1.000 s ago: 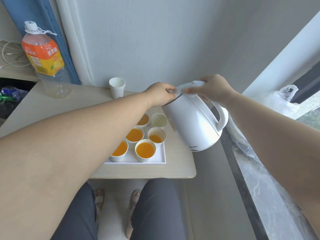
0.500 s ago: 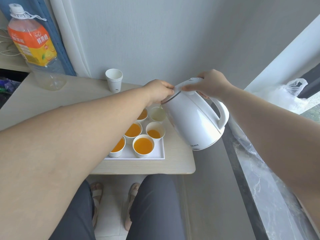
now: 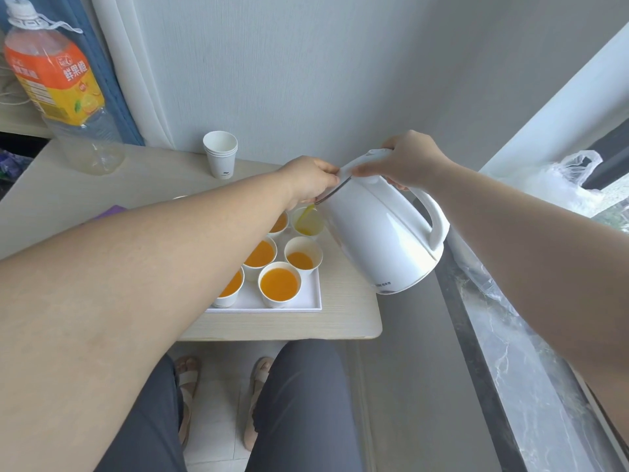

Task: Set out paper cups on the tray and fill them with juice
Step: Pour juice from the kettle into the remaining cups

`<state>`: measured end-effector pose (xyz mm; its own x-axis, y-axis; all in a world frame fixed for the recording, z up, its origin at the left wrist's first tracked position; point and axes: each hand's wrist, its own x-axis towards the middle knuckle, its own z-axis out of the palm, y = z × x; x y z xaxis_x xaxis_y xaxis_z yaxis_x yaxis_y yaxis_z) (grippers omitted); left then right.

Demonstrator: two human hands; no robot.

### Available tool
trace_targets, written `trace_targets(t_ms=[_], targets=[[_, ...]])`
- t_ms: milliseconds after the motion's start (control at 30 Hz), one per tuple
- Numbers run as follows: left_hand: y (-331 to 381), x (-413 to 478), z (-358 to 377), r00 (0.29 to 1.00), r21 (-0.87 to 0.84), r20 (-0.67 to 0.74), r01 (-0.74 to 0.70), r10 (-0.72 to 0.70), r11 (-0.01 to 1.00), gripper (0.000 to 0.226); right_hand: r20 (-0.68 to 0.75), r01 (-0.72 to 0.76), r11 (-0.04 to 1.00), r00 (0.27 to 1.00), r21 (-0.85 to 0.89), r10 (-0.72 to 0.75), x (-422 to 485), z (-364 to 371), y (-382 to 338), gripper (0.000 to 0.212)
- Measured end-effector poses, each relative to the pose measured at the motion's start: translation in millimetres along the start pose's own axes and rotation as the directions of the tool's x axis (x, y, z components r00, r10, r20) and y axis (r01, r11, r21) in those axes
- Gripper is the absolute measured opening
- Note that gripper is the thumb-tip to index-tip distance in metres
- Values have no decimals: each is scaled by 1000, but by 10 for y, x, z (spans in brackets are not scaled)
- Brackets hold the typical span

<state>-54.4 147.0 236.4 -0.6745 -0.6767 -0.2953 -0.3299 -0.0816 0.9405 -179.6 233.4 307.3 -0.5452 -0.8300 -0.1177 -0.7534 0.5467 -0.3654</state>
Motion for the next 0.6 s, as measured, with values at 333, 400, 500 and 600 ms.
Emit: trace_targets(t_ms=[333,400,500,600], targets=[[-15,9,46,1000,-38,19,-20,21,999,34,-4,4,1000,1000,-19,-4,6,-35,25,43],[-6,12,53,999,-42,22,-23,24,999,34,-3,2,1000,1000,-24,-2,8,-50,21,43],[21,6,63,999,-51,26,-21,22,998,33,-14,-5,999,1000,-32,4,-13,-67,4,45],[33,4,81,999,-48,27,-21,22,999,33,-28,-10,1000,1000,-22,9,-30,-73,-10,43]])
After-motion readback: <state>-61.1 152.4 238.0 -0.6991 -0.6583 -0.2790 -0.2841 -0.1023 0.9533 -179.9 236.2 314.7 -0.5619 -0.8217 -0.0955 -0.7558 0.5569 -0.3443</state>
